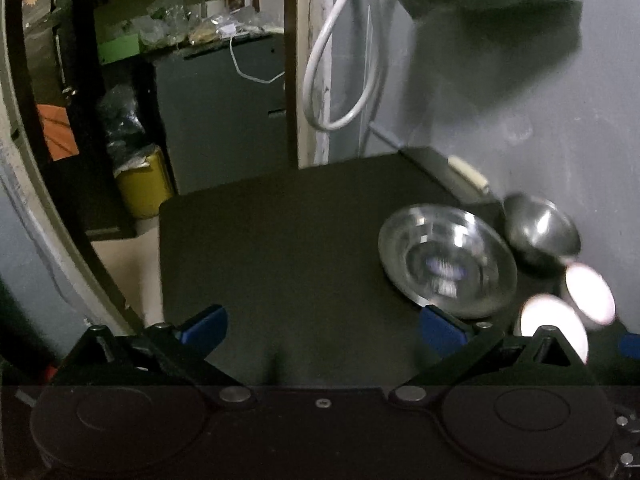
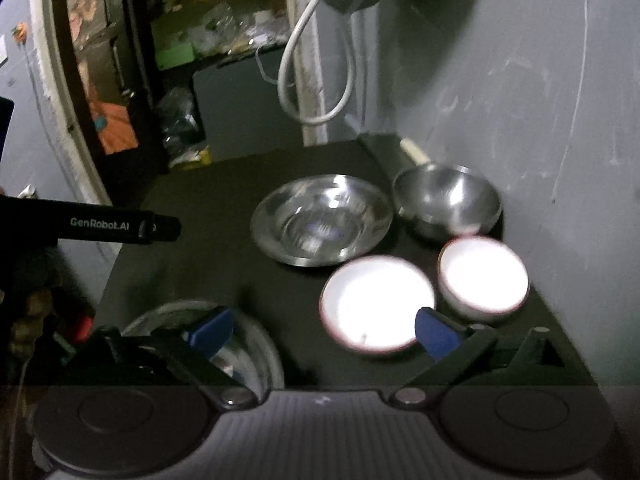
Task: Organize plates and bowls
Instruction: 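Move both grippers to the rim of the labeled steel plate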
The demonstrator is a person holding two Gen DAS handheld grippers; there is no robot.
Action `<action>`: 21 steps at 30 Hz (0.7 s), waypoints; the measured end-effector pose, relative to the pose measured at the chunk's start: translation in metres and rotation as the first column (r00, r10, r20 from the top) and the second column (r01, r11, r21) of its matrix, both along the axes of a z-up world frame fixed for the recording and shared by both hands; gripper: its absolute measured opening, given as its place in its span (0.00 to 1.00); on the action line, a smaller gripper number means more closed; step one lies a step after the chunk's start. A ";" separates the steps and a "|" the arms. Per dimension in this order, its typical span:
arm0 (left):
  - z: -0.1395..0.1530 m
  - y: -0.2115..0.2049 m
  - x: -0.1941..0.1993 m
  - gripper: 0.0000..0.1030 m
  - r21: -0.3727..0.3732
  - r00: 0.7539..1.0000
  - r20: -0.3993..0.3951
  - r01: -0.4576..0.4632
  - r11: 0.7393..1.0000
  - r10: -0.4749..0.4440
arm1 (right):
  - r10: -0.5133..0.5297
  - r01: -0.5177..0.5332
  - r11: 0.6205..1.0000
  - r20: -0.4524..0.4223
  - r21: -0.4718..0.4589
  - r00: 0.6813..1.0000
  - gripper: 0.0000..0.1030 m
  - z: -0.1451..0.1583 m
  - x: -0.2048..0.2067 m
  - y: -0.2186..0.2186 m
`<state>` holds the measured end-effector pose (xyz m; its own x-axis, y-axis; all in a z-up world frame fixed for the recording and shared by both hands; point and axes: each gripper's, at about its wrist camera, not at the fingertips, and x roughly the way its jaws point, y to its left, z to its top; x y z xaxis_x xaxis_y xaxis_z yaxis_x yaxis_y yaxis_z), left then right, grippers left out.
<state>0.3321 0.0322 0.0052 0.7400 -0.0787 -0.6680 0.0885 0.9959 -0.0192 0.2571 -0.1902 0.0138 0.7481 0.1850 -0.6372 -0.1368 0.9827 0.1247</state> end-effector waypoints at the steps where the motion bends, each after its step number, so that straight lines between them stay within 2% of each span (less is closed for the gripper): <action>1: 0.000 -0.002 0.007 0.99 -0.002 1.000 0.004 0.004 1.000 -0.004 | -0.006 0.006 1.000 0.011 0.004 1.000 0.97 0.001 0.006 -0.001; 7: -0.008 -0.018 0.055 0.99 0.013 0.999 0.004 0.046 0.999 -0.046 | -0.006 0.006 1.000 0.043 0.018 0.999 0.97 -0.003 0.045 -0.002; 12: -0.025 -0.024 0.088 0.99 -0.041 0.992 -0.102 0.073 0.996 -0.077 | -0.033 0.033 0.999 0.024 0.000 0.999 0.97 -0.010 0.084 -0.003; 14: -0.032 -0.025 0.094 0.99 -0.063 0.989 -0.117 0.079 0.995 -0.086 | -0.038 0.038 0.999 0.015 0.000 0.999 0.97 -0.013 0.096 -0.004; 18: -0.043 -0.031 0.104 0.98 -0.052 0.986 -0.135 0.091 0.994 -0.097 | -0.048 0.049 0.999 -0.024 0.011 0.999 0.90 -0.024 0.116 -0.005; 21: -0.049 -0.032 0.110 0.92 -0.059 0.983 -0.150 0.097 0.994 -0.105 | -0.058 0.059 0.998 -0.045 0.014 0.997 0.87 -0.031 0.126 -0.005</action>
<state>0.4423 0.0000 -0.0437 0.6166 -0.1848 -0.7653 0.1808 0.9793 -0.0909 0.3833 -0.1957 -0.0172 0.7289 0.1516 -0.6676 -0.0733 0.9869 0.1440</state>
